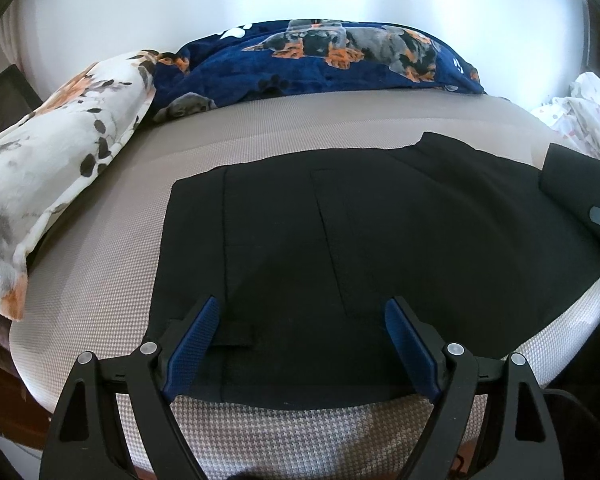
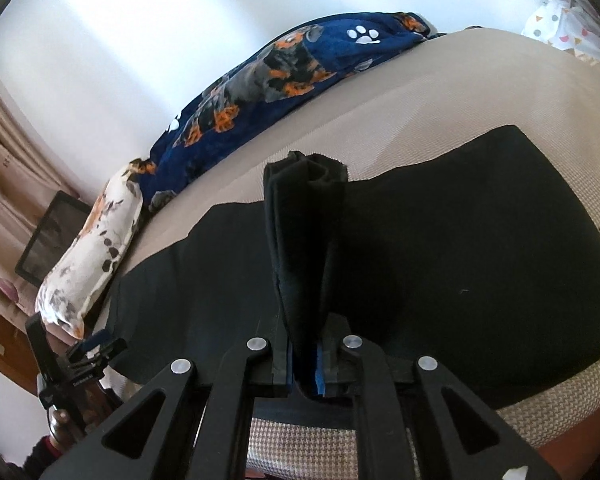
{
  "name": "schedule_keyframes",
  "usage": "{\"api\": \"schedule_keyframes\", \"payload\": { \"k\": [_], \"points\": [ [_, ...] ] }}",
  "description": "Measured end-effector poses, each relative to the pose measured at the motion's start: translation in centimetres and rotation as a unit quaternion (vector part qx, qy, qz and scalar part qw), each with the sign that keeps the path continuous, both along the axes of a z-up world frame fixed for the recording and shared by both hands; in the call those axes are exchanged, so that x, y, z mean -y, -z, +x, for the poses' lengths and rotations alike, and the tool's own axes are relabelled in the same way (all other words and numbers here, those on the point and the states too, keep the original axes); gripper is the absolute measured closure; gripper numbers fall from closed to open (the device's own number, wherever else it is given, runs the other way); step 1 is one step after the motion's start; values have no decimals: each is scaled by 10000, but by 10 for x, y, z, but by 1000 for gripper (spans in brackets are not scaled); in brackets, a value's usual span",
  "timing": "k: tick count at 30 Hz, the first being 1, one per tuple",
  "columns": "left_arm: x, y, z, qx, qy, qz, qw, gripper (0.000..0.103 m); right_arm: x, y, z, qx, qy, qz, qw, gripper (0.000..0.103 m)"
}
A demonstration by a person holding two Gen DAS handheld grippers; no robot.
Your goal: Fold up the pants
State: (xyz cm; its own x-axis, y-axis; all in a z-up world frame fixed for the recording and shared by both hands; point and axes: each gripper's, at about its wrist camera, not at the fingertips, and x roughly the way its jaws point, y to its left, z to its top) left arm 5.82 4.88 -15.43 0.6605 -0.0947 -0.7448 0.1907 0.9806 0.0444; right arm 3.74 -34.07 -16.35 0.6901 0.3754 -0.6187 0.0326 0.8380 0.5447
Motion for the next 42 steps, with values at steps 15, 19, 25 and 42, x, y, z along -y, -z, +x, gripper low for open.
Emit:
{"api": "schedule_keyframes", "payload": {
  "k": [15, 19, 25, 42],
  "points": [
    [1, 0, 0, 1, -4, 3, 10000, 18, -19, -1, 0, -82, -488, -104, 9987, 64],
    [2, 0, 0, 1, -3, 7, 10000, 18, -23, -1, -2, -36, -657, -61, 9978, 57],
    [2, 0, 0, -2, -4, 6, 10000, 18, -28, 1, -5, 5, -889, 198, 9958, 50],
    [6, 0, -2, 13, 29, 39, 10000, 18, 19, 4, -26, 664, -614, 2028, 9750, 44]
  ]
}}
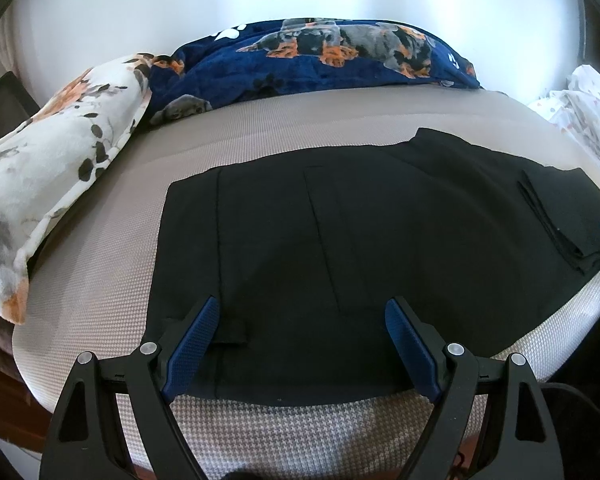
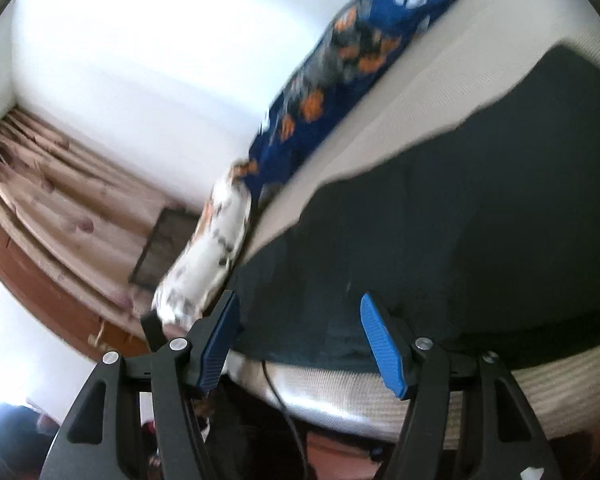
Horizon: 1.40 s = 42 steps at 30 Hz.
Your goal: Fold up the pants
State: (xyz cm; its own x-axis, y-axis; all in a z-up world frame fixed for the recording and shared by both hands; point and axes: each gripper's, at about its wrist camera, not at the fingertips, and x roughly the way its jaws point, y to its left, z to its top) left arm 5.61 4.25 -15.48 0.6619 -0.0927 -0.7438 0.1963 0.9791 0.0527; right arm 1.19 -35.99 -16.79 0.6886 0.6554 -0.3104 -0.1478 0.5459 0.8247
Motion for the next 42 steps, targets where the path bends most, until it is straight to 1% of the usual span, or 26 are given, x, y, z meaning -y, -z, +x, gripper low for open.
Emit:
{"api": "schedule_keyframes", "payload": {
  "k": [1, 2, 3, 4, 5, 6, 7, 10, 13, 15, 17, 19, 21, 26, 27, 29, 31, 33, 37, 38, 39, 41, 42],
  "points": [
    [1, 0, 0, -8, -5, -5, 10000, 18, 10, -4, -3, 36, 216, -117, 9997, 51],
    [1, 0, 0, -12, -3, -7, 10000, 18, 22, -7, -6, 13, 498, -325, 9982, 63],
    [1, 0, 0, -18, -3, -9, 10000, 18, 30, -8, -7, -67, 675, -490, 9965, 69],
    [1, 0, 0, -24, -3, -11, 10000, 18, 40, -9, -8, -195, 890, -690, 9934, 79],
    [2, 0, 0, -24, 3, -6, 10000, 18, 52, -9, -8, -315, 1089, -805, 9903, 86],
    [2, 0, -1, -24, 9, -11, 10000, 18, 59, -9, -8, -392, 1203, -849, 9883, 88],
    [3, 0, -1, -21, 17, -5, 10000, 18, 68, -8, -7, -487, 1344, -922, 9854, 89],
    [5, -1, -2, -21, 38, 35, 10000, 18, 84, -11, -1, -581, 1594, -1167, 9786, 91],
    [6, -2, -2, -19, 64, 70, 10000, 18, 92, -15, 14, -683, 1632, -1424, 9739, 92],
    [6, -2, -2, -32, 58, 68, 10000, 18, 99, -14, 26, -833, 1690, -1626, 9685, 92],
    [6, -2, -2, -36, 59, 64, 10000, 18, 107, -12, 36, -929, 1693, -1610, 9679, 92],
    [6, -1, -2, -34, 66, 73, 9999, 18, 115, -9, 49, -1089, 1775, -1691, 9634, 92],
    [6, -1, -2, -32, 74, 91, 9999, 18, 120, -5, 58, -1177, 1784, -1678, 9624, 92],
    [6, -1, -1, -40, 74, 84, 9999, 18, 127, 8, 71, -1544, 1856, -1674, 9559, 93],
    [6, -1, -1, -42, 75, 85, 9999, 18, 127, 11, 73, -1652, 1862, -1716, 9532, 94],
    [6, -1, 0, -36, 74, 86, 9999, 18, 129, 16, 75, -1815, 1893, -1726, 9494, 103],
    [6, -1, 0, -38, 72, 78, 9999, 18, 133, 19, 75, -1903, 1898, -1617, 9495, 103],
    [5, -1, 0, -40, 70, 75, 9999, 18, 133, 19, 75, -1946, 1886, -1613, 9490, 103],
    [5, 0, 0, -40, 69, 68, 9999, 18, 126, 14, 75, -1951, 1902, -1855, 9441, 103],
    [5, 0, -1, -31, 67, 86, 9999, 18, 124, 13, 74, -1894, 1913, -1839, 9454, 100],
    [5, 0, -1, -15, 64, 112, 9999, 18, 122, 10, 70, -1754, 1942, -1734, 9494, 95],
    [3, -1, -2, 22, 48, 141, 9999, 18, 114, 3, 63, -1532, 2008, -1744, 9517, 94],
    [2, -1, -3, 34, 37, 142, 9999, 18, 106, -3, 59, -1370, 2010, -1837, 9524, 94]
  ]
}}
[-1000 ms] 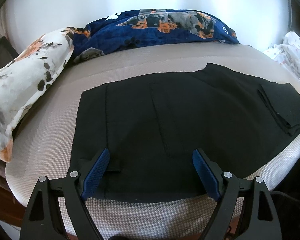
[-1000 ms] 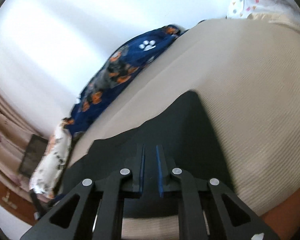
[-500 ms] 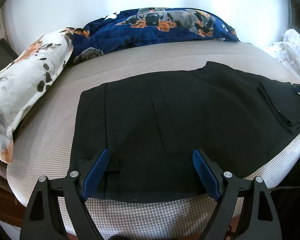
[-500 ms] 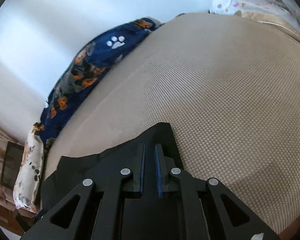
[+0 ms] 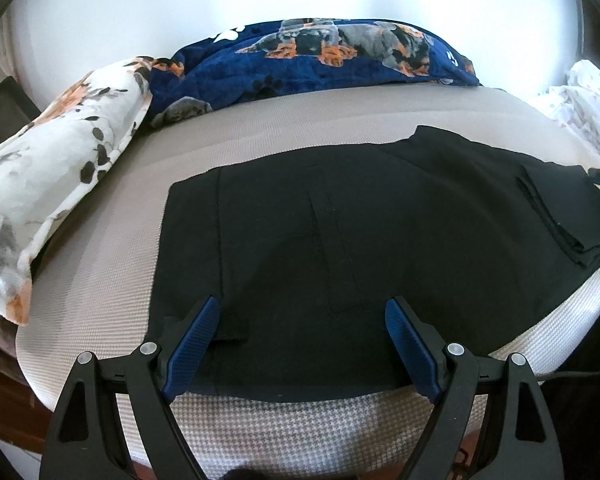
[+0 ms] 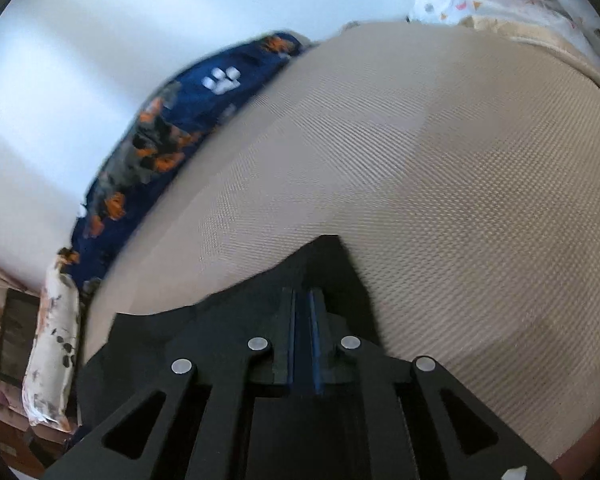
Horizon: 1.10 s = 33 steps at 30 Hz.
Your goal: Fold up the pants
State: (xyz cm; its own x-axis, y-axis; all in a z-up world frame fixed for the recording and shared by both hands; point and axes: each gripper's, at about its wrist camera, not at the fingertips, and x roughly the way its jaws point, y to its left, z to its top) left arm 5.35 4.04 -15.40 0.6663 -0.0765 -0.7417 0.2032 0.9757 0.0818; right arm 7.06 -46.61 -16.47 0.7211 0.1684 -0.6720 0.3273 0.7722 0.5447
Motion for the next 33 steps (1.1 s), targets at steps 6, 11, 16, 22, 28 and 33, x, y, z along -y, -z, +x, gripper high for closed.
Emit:
{"api": "schedule_keyframes", "payload": {
  "k": [6, 11, 16, 22, 28, 33],
  "points": [
    [-9, 0, 0, 42, -79, -31, 10000, 18, -73, -27, -27, 581, -658, -666, 9939, 94],
    [-14, 0, -2, 72, -99, -43, 9999, 18, -141, -23, -44, 672, -1336, -952, 9842, 94],
    [-18, -2, -6, 138, -130, -46, 9998, 18, -194, -19, -54, 734, -1846, -1697, 9653, 94],
    [-28, -4, -11, 190, -199, -88, 9996, 18, -199, -14, -58, 696, -1904, -1714, 9641, 94],
    [-38, -6, -15, 252, -280, -92, 9992, 18, -193, -12, -61, 722, -1840, -1555, 9679, 94],
    [-48, -6, -20, 272, -381, -145, 9988, 18, -197, -11, -63, 742, -1901, -1647, 9650, 94]
  ]
}}
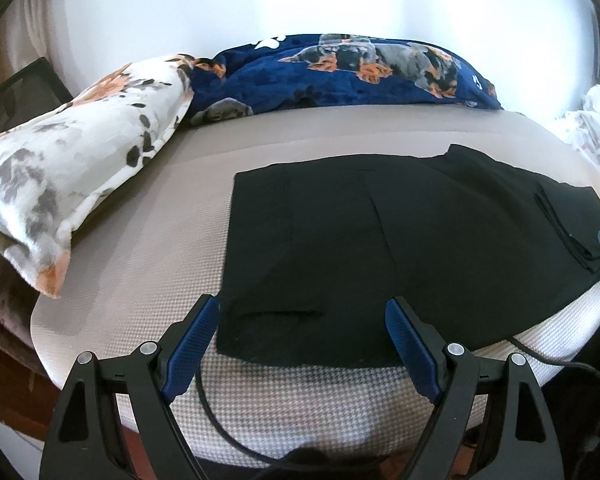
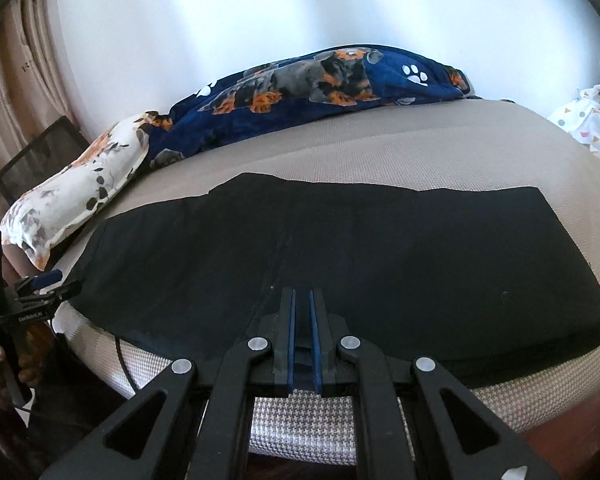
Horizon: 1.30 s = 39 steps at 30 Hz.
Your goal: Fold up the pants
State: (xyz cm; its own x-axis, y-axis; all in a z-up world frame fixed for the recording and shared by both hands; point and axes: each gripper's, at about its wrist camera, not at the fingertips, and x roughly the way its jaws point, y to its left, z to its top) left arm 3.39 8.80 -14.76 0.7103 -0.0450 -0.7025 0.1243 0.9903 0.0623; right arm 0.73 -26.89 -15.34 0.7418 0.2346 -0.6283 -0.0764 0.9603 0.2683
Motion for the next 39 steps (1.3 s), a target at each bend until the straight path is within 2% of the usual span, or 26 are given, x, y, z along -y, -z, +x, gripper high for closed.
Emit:
{"api": "schedule_keyframes", "payload": {
  "k": [6, 12, 15, 18, 23, 29, 32, 37, 39],
  "points": [
    [-13, -4, -8, 117, -129, -13, 9998, 18, -8, -3, -3, 54, -82, -51, 9999, 94],
    [-51, -13, -24, 283, -575, -234, 9977, 18, -21, -7, -8, 106, -363, 14, 9993, 94],
    [-78, -17, -34, 318, -889, -349, 9949, 18, -38, -8, -11, 61, -815, 206, 9964, 94],
    [-101, -23, -46, 413, -1215, -265, 9914, 18, -63, -8, -13, -62, -1429, 392, 9889, 93],
    [-136, -35, -71, 557, -1670, -229, 9841, 18, -112, -2, -19, -283, -2172, 21, 9757, 78],
    [-176, -52, -105, 729, -2180, -199, 9730, 18, -150, 15, -17, -626, -2699, -314, 9603, 78],
    [-195, -64, -123, 902, -2409, -169, 9662, 18, -166, 23, -13, -766, -2747, -614, 9565, 78],
    [-210, -87, -137, 1204, -2552, -158, 9592, 17, -178, 27, -3, -817, -2770, -858, 9535, 78],
    [-210, -96, -141, 1325, -2531, -124, 9582, 14, -183, 29, 2, -937, -2823, -867, 9508, 83]
  ]
}}
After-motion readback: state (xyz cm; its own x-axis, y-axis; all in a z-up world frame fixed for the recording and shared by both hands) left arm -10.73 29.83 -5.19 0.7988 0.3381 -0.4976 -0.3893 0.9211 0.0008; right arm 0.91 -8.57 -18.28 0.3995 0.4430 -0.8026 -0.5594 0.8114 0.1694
